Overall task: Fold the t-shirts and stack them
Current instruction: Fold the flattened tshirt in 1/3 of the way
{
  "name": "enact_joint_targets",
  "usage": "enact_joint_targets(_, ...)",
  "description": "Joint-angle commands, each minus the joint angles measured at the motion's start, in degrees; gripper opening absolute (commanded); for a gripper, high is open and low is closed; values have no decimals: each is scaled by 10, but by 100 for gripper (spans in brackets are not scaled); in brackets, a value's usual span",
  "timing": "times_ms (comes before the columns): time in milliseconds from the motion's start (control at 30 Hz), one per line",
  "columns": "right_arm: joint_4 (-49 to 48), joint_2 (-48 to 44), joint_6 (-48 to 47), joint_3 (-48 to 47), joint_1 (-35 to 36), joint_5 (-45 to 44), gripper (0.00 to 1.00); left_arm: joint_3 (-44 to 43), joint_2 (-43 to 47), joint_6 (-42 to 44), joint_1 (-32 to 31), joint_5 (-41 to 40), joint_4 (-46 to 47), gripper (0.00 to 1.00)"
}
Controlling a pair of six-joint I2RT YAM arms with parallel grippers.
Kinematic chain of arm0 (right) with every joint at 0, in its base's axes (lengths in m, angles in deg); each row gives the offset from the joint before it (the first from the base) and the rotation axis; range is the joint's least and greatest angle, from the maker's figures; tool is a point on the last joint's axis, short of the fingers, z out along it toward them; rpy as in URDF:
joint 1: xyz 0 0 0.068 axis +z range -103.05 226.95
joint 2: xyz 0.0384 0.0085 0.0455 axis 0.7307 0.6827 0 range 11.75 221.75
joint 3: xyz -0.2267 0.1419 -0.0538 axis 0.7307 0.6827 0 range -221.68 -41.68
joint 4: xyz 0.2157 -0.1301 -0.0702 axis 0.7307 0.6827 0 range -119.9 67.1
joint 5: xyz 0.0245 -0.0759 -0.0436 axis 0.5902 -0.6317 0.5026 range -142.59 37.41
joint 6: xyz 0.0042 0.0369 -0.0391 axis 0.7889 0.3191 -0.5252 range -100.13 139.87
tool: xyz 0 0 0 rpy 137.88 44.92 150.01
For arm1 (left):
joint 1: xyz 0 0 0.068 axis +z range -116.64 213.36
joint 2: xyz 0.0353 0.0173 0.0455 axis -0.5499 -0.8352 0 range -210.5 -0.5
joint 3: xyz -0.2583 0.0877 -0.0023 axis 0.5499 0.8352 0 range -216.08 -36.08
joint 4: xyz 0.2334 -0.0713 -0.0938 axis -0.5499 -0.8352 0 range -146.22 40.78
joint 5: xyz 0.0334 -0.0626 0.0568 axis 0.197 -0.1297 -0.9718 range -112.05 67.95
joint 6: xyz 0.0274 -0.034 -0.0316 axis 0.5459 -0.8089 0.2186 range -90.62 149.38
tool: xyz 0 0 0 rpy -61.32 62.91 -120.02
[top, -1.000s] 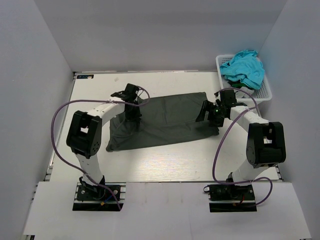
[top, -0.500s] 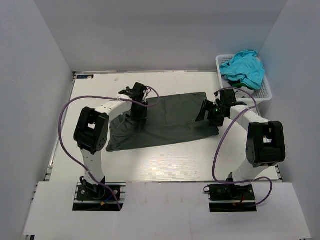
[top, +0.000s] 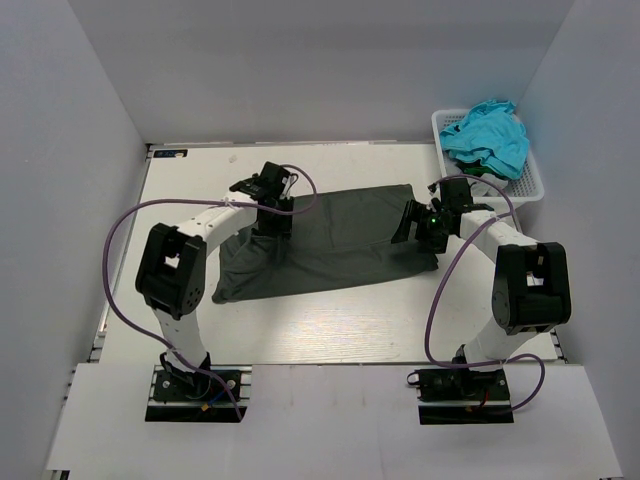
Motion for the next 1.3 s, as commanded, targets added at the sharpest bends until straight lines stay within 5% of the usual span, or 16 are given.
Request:
enact_joint_targets(0, 5, -8, -9, -18, -1, 12, 90, 10, 24, 23, -1, 8, 44, 45)
enact_joint_targets(167, 7, -13, -11, -15, 0, 10, 90, 4, 5, 3, -1, 20, 41, 43)
enact_joint_targets(600, 0, -12, -10, -1, -1, 11, 90, 37, 67, -112, -1, -130, 52, 42)
enact_joint_targets(967, 4, -12, -13, -2, -3, 10, 90, 18, 9, -112, -1, -112, 25, 42)
enact_joint_targets(1267, 4, -5, -14, -3, -2, 12, 90, 18, -18, -104, -1, -73, 45, 32)
